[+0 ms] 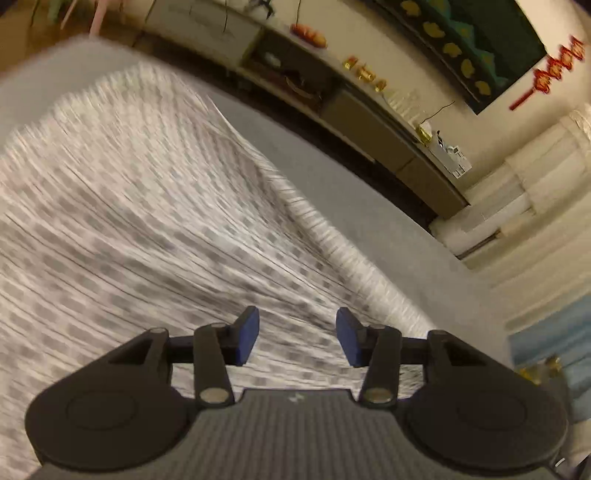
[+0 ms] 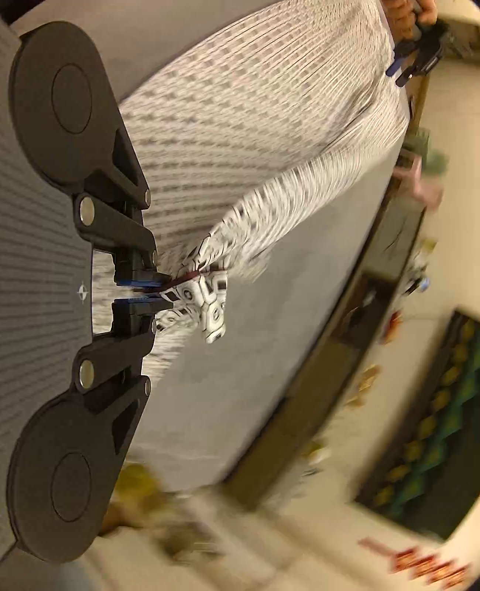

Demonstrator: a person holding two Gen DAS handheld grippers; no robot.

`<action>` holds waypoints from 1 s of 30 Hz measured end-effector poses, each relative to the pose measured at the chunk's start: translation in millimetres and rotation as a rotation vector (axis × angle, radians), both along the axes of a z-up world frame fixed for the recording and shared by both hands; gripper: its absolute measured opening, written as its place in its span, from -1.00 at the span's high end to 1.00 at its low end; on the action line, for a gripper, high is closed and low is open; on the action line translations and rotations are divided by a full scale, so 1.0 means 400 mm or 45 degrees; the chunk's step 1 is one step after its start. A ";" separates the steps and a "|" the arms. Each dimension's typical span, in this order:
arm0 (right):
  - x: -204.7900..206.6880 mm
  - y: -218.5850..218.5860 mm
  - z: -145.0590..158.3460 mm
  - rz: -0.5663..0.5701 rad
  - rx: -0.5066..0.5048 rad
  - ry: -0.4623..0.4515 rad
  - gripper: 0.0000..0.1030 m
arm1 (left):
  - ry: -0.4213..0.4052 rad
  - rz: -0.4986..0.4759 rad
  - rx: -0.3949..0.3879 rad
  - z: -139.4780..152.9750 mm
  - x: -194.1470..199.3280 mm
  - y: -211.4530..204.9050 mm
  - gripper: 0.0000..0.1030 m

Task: Fold clothes

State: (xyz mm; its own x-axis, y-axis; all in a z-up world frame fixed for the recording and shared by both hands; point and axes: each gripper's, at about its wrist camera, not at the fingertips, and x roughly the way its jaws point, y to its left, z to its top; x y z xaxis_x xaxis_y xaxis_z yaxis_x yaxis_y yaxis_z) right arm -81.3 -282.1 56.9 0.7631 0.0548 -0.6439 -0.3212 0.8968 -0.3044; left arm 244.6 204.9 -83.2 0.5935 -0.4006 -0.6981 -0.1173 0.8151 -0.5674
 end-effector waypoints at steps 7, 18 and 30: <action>-0.005 -0.039 -0.037 -0.148 0.137 0.014 0.92 | 0.044 0.058 -0.071 -0.085 0.055 -0.094 0.08; -0.020 -0.151 -0.063 -0.319 0.387 0.058 0.91 | -0.009 0.309 -0.129 -0.077 0.141 0.063 0.06; 0.008 -0.130 -0.046 -0.405 0.713 0.284 -0.56 | 0.020 0.339 0.133 -0.092 0.313 0.072 0.56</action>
State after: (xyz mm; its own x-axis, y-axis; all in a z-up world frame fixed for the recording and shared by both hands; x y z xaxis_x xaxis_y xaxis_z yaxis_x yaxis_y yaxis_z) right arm -78.1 -334.3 38.4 0.6494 0.2211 -0.7276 -0.0173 0.9608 0.2766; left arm 370.0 233.5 -119.9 0.6571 -0.1575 -0.7371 -0.3428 0.8085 -0.4784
